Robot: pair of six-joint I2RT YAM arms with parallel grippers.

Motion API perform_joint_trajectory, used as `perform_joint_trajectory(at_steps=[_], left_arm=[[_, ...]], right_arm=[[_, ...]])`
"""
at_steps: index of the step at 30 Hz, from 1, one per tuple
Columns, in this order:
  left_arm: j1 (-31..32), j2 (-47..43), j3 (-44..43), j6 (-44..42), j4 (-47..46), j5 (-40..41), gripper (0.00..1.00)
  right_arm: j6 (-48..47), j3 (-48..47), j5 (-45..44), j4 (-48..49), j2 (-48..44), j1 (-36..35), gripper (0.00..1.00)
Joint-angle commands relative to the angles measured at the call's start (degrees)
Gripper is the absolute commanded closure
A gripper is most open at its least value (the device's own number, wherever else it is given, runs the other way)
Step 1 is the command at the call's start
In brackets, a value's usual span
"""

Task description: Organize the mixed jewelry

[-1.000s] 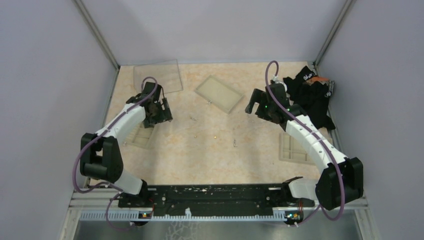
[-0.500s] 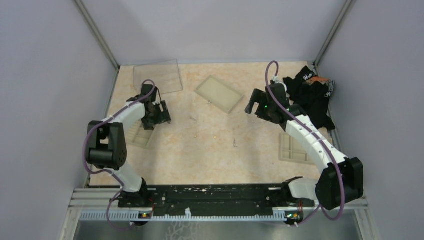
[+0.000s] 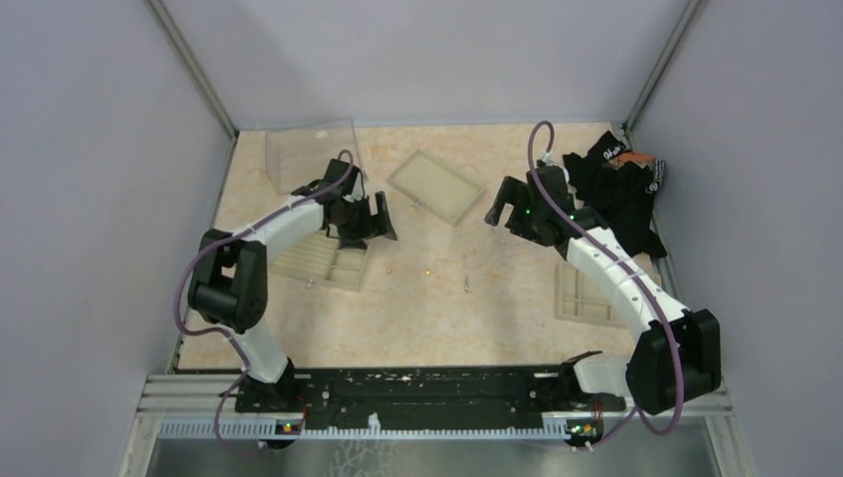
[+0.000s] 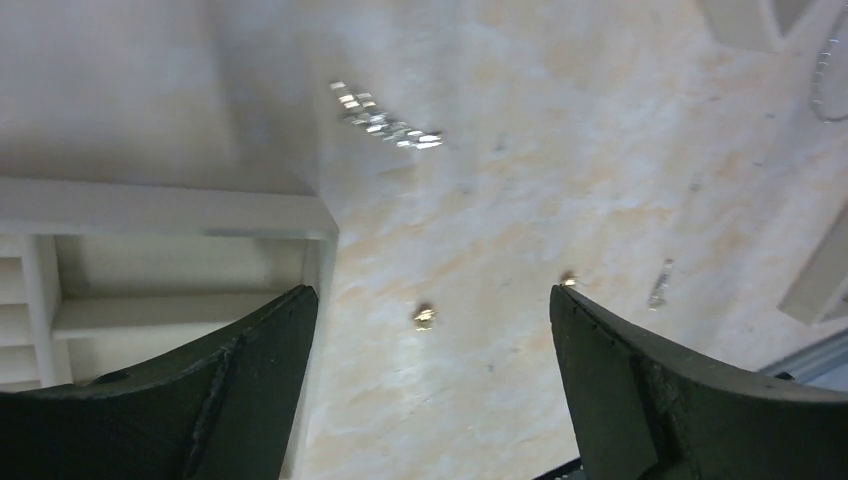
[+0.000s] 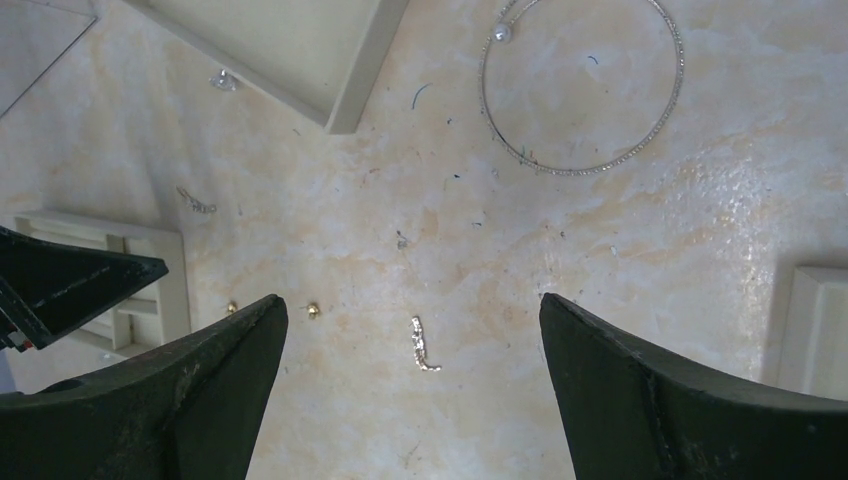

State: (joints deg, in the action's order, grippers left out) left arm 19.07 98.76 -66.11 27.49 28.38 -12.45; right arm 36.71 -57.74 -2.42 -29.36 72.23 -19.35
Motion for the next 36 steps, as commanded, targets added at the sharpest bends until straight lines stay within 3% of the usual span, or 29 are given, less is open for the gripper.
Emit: perform_joint_trajectory(at_steps=[1,4,9,15,19,24,29,36], left_arm=[[3.2,3.7,-9.7,3.9,1.4,-2.5,0.07],[4.7,1.8,-15.8,3.2,6.6,2.1,0.04],[6.3,-3.4,-16.5,-0.7,7.3,4.7,0.02],[16.8,-2.9,-22.0,-1.1,16.1,16.5,0.01],[21.5,-4.1,-14.9,1.7,15.8,21.6,0.03],[23.3,-7.7,-1.4,1.1,3.5,21.7,0.16],[23.2,-5.0,1.0,-1.0,1.4,22.2,0.31],[23.1,-3.5,3.0,-6.9,-1.4,22.2,0.37]], right_arm=[[0.7,-1.1,1.6,2.5,1.5,-0.1,0.05],[0.2,-1.8,1.5,2.1,1.6,-0.1,0.04],[0.5,-0.4,1.3,2.6,0.4,-0.1,0.05],[1.7,-0.7,-8.1,-2.5,-1.6,-0.1,0.06],[0.6,0.1,-8.9,-1.7,-4.1,-0.1,0.06],[-0.1,-1.6,-12.1,-3.9,-3.6,0.0,0.06],[-1.2,-2.9,-13.0,-4.8,-3.4,0.0,0.06],[-1.9,-5.2,-16.0,-7.4,-3.1,0.0,0.06]])
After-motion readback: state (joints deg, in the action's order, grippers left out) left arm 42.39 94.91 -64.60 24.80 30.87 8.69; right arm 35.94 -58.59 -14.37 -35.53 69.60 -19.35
